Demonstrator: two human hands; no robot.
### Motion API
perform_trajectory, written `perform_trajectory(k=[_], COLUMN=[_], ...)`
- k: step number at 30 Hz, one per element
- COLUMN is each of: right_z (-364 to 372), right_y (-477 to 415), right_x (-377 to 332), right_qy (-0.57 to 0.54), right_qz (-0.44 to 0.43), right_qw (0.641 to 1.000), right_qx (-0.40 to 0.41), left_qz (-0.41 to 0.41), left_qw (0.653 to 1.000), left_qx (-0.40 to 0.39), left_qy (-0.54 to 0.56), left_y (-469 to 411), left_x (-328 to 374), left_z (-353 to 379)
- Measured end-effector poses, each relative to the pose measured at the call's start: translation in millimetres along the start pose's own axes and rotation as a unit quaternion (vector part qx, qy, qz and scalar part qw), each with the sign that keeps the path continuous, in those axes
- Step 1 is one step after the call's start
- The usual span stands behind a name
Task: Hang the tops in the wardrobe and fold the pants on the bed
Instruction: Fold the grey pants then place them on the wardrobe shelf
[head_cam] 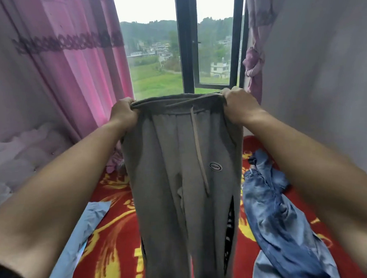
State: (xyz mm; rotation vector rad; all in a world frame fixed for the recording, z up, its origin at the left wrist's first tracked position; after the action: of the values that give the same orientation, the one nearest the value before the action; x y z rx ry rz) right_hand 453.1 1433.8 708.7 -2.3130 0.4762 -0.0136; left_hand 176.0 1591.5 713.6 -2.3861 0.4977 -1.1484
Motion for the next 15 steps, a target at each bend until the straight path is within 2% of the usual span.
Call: perform_trajectory(k=[2, 4, 8, 11, 15], right_z=[16, 20, -3, -21, -14], right_y=[-33, -63, -104, -111, -84], right_x=[10, 20, 27, 27, 32], right_qy=[-0.022, -0.027, -0.037, -0.065, -0.061], right_qz=[0.008, 0.007, -0.02, -0.03, -0.029], right_qw=[0.999, 0.995, 0.977, 0.966, 0.973], right_qx=[0.033, 0.101, 0.21, 0.247, 0.219], left_qz=[0.025, 0.073, 0.147, 0.194, 0.238], left_qw=[0.999, 0.99, 0.962, 0.949, 0.951], left_qx=[0.041, 0.12, 0.227, 0.247, 0.196], left_qy=[0.002, 0.009, 0.023, 0.039, -0.025], left_y=[-32, -61, -107, -122, -97], left_x=[12, 30, 64, 72, 50], left_z=[21, 31, 21, 11, 18])
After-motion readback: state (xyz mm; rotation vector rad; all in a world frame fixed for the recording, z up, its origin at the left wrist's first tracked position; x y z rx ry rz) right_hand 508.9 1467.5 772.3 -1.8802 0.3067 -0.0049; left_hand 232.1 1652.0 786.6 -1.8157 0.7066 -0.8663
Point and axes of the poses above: each hand's wrist, its own y-axis away from the middle knuckle, its own z-axis out of the palm, x = y × z, the point moved 1 cm from there along -y, towards the middle knuckle, and after that the axes turned 14 degrees about x, right-handed, at the moved point
